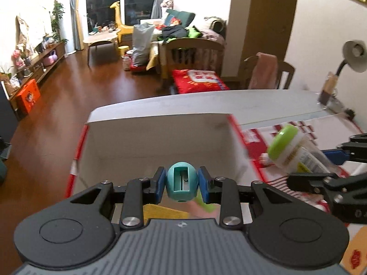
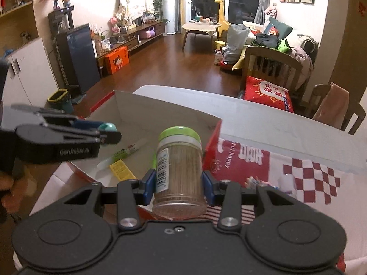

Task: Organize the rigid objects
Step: 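Carry the sharpener and toothpick jar with both grippers over the shoebox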

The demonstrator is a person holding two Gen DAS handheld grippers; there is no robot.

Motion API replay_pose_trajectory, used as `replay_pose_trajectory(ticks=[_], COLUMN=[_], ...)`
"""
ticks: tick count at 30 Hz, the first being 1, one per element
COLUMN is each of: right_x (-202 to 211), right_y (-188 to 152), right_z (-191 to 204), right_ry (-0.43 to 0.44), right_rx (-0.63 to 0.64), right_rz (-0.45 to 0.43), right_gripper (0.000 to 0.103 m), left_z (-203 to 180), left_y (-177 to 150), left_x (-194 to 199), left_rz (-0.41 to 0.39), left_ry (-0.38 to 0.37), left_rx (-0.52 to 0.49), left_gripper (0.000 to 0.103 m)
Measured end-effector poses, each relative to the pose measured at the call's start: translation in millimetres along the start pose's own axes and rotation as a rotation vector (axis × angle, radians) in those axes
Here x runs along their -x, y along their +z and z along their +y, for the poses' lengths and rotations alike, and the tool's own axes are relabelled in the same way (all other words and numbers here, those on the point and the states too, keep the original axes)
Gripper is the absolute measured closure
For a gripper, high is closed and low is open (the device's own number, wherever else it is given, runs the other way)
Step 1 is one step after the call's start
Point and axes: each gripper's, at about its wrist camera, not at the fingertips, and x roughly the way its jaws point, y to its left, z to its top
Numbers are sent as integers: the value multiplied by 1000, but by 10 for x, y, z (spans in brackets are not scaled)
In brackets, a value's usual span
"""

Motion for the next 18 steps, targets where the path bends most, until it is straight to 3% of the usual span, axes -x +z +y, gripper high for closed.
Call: replay_pose_trajectory(ticks=[9,18], right_x=[-579,-1127], right_y=[131,200], right_z=[318,597], right_ry=[-23,23], right_rx=[53,92], right_rz=[39,151], right_gripper=[61,61], left_z=[484,588], left_y=[73,131], left_x=[-526,-1018], left_rz=[91,199], left_ry=[93,113], left_rx=[-69,-111], left_gripper=[73,73])
